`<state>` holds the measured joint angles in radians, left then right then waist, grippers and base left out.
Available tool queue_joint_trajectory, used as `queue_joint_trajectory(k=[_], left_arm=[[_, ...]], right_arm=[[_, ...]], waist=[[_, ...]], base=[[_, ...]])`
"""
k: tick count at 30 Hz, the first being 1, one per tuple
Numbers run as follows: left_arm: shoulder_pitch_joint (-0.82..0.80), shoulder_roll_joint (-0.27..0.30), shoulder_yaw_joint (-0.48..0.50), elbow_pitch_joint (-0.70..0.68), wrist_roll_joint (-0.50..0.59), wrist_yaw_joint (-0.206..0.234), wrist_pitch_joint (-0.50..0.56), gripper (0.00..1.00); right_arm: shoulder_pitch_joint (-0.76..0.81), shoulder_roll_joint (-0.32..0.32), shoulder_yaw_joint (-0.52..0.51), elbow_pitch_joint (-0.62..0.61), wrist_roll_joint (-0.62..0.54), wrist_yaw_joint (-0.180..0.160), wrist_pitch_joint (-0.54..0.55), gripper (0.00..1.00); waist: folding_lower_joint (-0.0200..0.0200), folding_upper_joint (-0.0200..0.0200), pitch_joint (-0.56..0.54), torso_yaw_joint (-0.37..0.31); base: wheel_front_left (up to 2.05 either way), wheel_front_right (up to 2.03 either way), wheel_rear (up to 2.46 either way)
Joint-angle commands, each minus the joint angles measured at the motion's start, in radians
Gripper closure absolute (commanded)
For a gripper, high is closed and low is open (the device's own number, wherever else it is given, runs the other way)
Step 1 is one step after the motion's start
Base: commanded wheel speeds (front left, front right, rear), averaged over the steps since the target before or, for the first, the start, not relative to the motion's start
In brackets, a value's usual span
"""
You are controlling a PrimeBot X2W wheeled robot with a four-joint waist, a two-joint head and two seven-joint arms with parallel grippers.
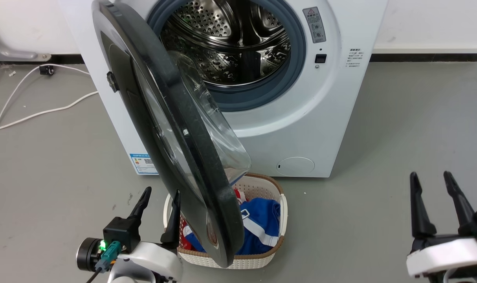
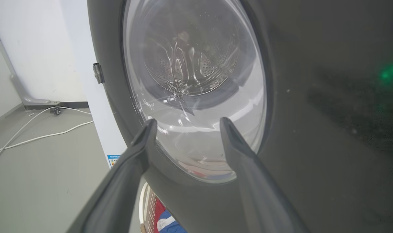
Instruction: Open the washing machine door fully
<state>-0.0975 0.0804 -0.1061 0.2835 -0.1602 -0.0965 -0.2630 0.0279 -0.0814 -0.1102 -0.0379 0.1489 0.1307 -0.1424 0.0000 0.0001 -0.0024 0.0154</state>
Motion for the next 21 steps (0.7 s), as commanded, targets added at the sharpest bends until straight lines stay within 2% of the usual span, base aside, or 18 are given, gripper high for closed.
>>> queue_joint_trajectory(k=[1, 6, 21], left_arm=[[-0.008, 0.003, 0.002, 0.001, 0.006, 0.0, -0.003, 0.0], [-0.009, 0.003, 0.002, 0.005, 0.004, -0.001, -0.003, 0.0], [-0.005, 0.006, 0.007, 0.009, 0.006, 0.004, -0.003, 0.0]], right_arm=[[0.03, 0.012, -0.001, -0.02, -0.028, 0.0, 0.014, 0.0], [0.087, 0.029, 0.023, -0.058, -0.089, 0.0, 0.043, 0.0], [0.122, 0.032, 0.034, -0.021, -0.045, 0.0, 0.018, 0.0]], waist=[[0.0, -0.0001, 0.001, 0.002], [0.0, -0.0001, 0.001, 0.006], [0.0, -0.0001, -0.001, 0.006]], base=[[0.0, 0.0, 0.0], [0.0, 0.0, 0.0], [0.0, 0.0, 0.0]])
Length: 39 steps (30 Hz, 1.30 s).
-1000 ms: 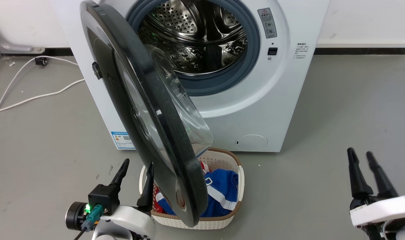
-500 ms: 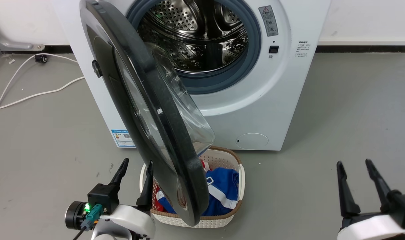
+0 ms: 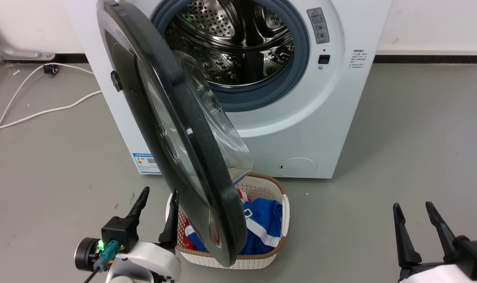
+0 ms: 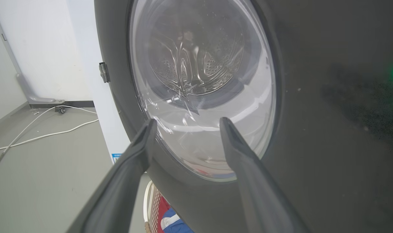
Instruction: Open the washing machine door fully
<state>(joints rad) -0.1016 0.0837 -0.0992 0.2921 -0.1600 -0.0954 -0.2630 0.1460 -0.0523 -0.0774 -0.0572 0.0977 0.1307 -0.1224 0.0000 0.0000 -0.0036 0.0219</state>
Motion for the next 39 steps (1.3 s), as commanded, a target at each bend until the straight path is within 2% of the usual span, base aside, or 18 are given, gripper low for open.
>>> queue_joint_trajectory(k=[1, 4, 5, 6, 7, 16, 21, 31, 39], left_arm=[[-0.002, 0.003, 0.001, -0.001, 0.007, 0.003, -0.003, 0.0], [-0.001, 0.003, 0.003, 0.0, 0.005, 0.006, -0.003, 0.0], [-0.001, 0.002, 0.006, -0.003, 0.001, 0.008, -0.003, 0.52], [-0.001, 0.001, 0.007, -0.003, 0.0, 0.007, -0.003, 0.8], [0.0, 0.0, 0.008, -0.003, -0.002, 0.006, -0.003, 1.0], [-0.025, 0.006, 0.027, -0.031, -0.014, 0.005, -0.003, 1.0], [-0.064, 0.019, 0.055, -0.096, -0.014, 0.027, -0.003, 1.0], [-0.141, 0.04, 0.078, -0.347, 0.011, 0.062, -0.003, 1.0], [-0.19, 0.013, 0.006, -0.586, 0.012, 0.063, 0.022, 1.0]], right_arm=[[0.004, 0.003, 0.0, -0.003, 0.007, 0.0, -0.002, 0.0], [0.009, 0.003, 0.003, -0.009, 0.011, 0.0, 0.002, 0.0], [0.011, 0.003, 0.005, -0.011, 0.012, 0.0, 0.004, 0.0], [0.012, 0.003, 0.007, -0.011, 0.017, 0.0, 0.004, 0.0], [0.013, 0.003, 0.008, -0.013, 0.02, 0.0, 0.006, 0.0], [0.017, 0.003, 0.011, -0.023, 0.031, 0.0, 0.009, 0.0], [0.011, 0.003, 0.006, -0.03, 0.032, 0.0, 0.01, 0.0], [0.009, 0.003, 0.003, -0.032, 0.038, 0.0, 0.004, 0.0], [0.012, 0.003, -0.007, -0.029, 0.05, 0.0, -0.005, 0.0]], waist=[[0.0, 0.0, 0.0, 0.0], [0.0, 0.0, 0.001, 0.0], [0.0, 0.0, 0.001, 0.0], [0.0, 0.0, 0.001, -0.001], [0.0, 0.0, 0.001, -0.001], [0.0, 0.0, 0.005, 0.001], [0.0, 0.0, 0.011, 0.008], [0.0, 0.0, 0.003, 0.015], [0.0, 0.0, 0.003, 0.028]], base=[[0.0, 0.0, 0.0], [0.0, 0.0, 0.0], [0.0, 0.0, 0.0], [0.0, 0.0, 0.0], [0.0, 0.0, 0.0], [0.0, 0.0, 0.0], [0.0, 0.0, 0.0], [0.0, 0.0, 0.0], [0.0, 0.0, 0.0]])
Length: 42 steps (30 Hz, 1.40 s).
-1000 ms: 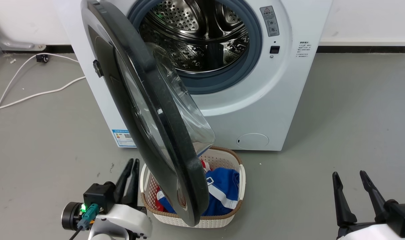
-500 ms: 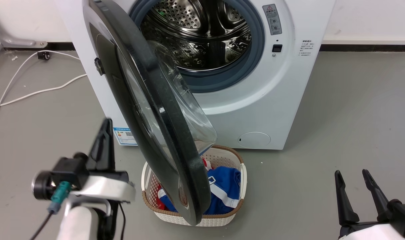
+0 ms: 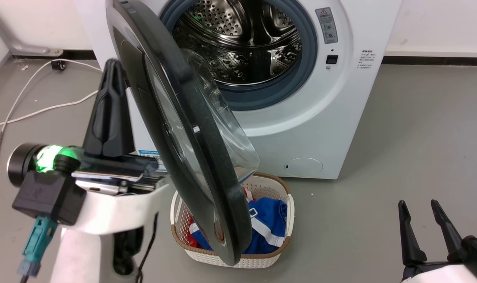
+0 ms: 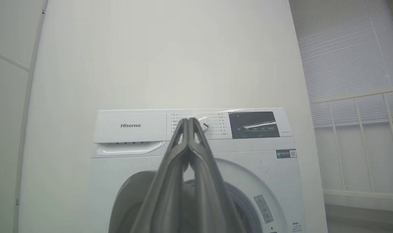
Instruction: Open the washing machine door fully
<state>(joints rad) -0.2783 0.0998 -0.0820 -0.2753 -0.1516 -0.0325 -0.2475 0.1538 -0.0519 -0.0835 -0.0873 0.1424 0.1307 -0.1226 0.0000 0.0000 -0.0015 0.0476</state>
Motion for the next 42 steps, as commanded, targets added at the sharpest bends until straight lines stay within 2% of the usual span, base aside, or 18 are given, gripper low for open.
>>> queue_joint_trajectory(k=[1, 11, 16, 20, 33, 37, 42], left_arm=[[-0.019, -0.007, -0.025, -0.046, 0.003, -0.001, 0.01, 1.0], [-0.021, -0.032, -0.23, -0.208, -0.041, -0.038, 0.117, 1.0], [0.002, -0.034, -0.367, -0.226, -0.08, -0.065, 0.19, 1.0], [0.027, -0.018, -0.438, -0.223, -0.105, -0.077, 0.241, 1.0], [0.189, 0.049, -0.556, -0.056, -0.178, -0.078, 0.403, 1.0], [0.217, 0.063, -0.566, 0.033, -0.185, -0.072, 0.417, 1.0], [0.224, 0.052, -0.565, 0.123, -0.192, -0.064, 0.402, 1.0]], right_arm=[[0.004, 0.003, 0.0, 0.003, 0.007, 0.0, -0.006, 0.0], [0.003, 0.003, -0.003, 0.028, 0.014, 0.0, -0.015, 0.0], [0.003, 0.003, -0.002, 0.042, 0.017, 0.0, -0.015, 0.0], [-0.002, 0.003, -0.006, 0.051, 0.017, 0.0, -0.017, 0.0], [-0.021, 0.003, 0.005, 0.083, 0.024, 0.0, -0.025, 0.0], [-0.034, 0.003, 0.009, 0.092, 0.026, 0.0, -0.029, 0.0], [-0.044, 0.003, 0.01, 0.104, 0.03, 0.0, -0.032, 0.0]], waist=[[0.0, 0.0, 0.001, 0.003], [0.0, 0.0, 0.0, 0.012], [0.0, 0.0, 0.002, 0.023], [0.0, 0.0, 0.001, 0.034], [0.0, 0.0, 0.022, 0.043], [0.0, 0.0, 0.035, 0.039], [0.0, 0.0, 0.045, 0.035]], base=[[0.0, 0.0, 0.0], [0.0, 0.0, 0.0], [0.0, 0.0, 0.0], [0.0, 0.0, 0.0], [0.0, 0.0, 0.0], [0.0, 0.0, 0.0], [0.0, 0.0, 0.0]])
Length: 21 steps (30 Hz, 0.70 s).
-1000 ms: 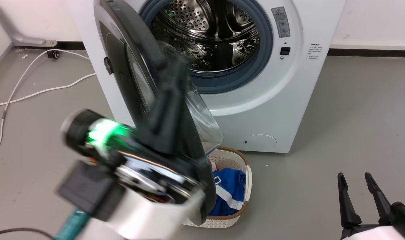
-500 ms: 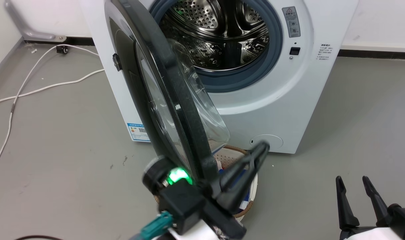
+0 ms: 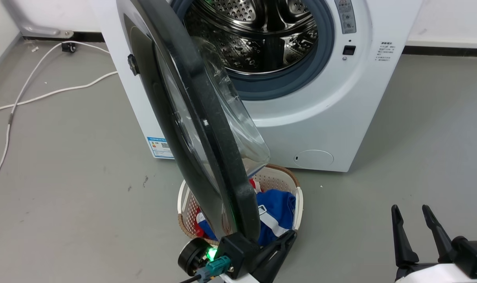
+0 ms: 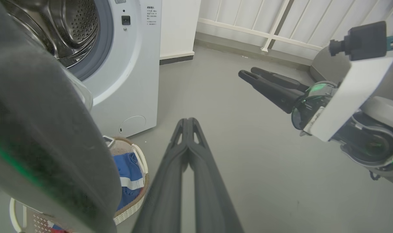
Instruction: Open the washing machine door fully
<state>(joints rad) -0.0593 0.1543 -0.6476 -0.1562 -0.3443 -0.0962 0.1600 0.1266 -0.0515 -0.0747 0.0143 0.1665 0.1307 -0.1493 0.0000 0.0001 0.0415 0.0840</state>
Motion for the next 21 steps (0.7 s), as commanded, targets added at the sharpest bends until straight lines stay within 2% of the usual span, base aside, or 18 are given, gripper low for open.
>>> queue_joint_trajectory(k=[1, 10, 21], left_arm=[[-0.001, -0.004, 0.002, 0.023, 0.007, 0.003, -0.013, 1.0], [-0.035, -0.028, 0.054, 0.134, 0.017, 0.062, -0.087, 1.0], [-0.016, -0.035, 0.071, 0.132, 0.007, 0.099, -0.127, 1.0]], right_arm=[[-0.019, 0.002, 0.003, 0.005, 0.008, 0.0, -0.006, 0.0], [-0.044, 0.002, 0.018, 0.036, 0.015, 0.0, -0.008, 0.0], [-0.055, 0.002, -0.001, 0.067, 0.018, 0.0, -0.008, 0.0]], waist=[[0.0, -0.0001, 0.004, -0.002], [0.0, -0.0001, 0.023, -0.018], [0.0, -0.0001, 0.028, 0.013]], base=[[0.0, 0.0, 0.0], [0.0, 0.0, 0.0], [0.0, 0.0, 0.0]])
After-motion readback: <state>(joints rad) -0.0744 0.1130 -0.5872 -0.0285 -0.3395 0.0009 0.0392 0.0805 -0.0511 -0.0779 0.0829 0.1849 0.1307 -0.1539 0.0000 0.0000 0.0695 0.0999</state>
